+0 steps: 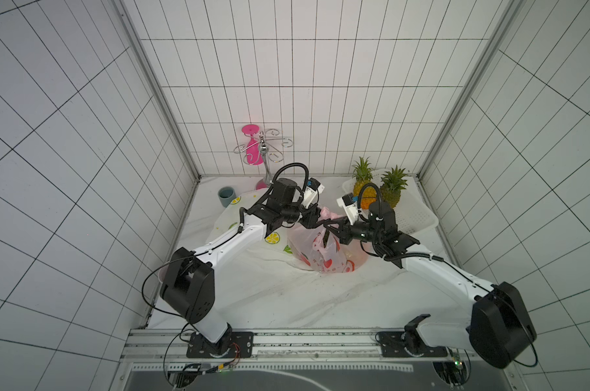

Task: Place the pineapple into a plastic bag & tie a knot
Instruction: Cross the plastic bag at the center of the board.

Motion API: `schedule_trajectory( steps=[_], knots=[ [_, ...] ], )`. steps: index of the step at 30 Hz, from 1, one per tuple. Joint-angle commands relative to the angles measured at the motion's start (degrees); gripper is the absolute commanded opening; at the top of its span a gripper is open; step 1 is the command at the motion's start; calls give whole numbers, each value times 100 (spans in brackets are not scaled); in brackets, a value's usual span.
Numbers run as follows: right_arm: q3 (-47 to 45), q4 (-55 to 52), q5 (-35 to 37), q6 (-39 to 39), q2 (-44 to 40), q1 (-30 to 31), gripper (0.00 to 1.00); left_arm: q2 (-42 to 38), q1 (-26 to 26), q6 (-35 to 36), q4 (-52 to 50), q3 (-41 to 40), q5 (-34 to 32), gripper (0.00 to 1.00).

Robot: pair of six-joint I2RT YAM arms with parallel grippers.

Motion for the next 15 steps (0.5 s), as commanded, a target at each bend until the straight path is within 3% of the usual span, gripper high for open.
schedule_trajectory(
  steps=[1, 15],
  knots=[
    [66, 354, -87, 51, 45, -74, 0, -11, -91, 98, -111, -10, 490, 45],
    [103, 479, -259, 241, -28, -169, 0, 48, -47, 13, -14, -28, 1192, 51]
  ],
)
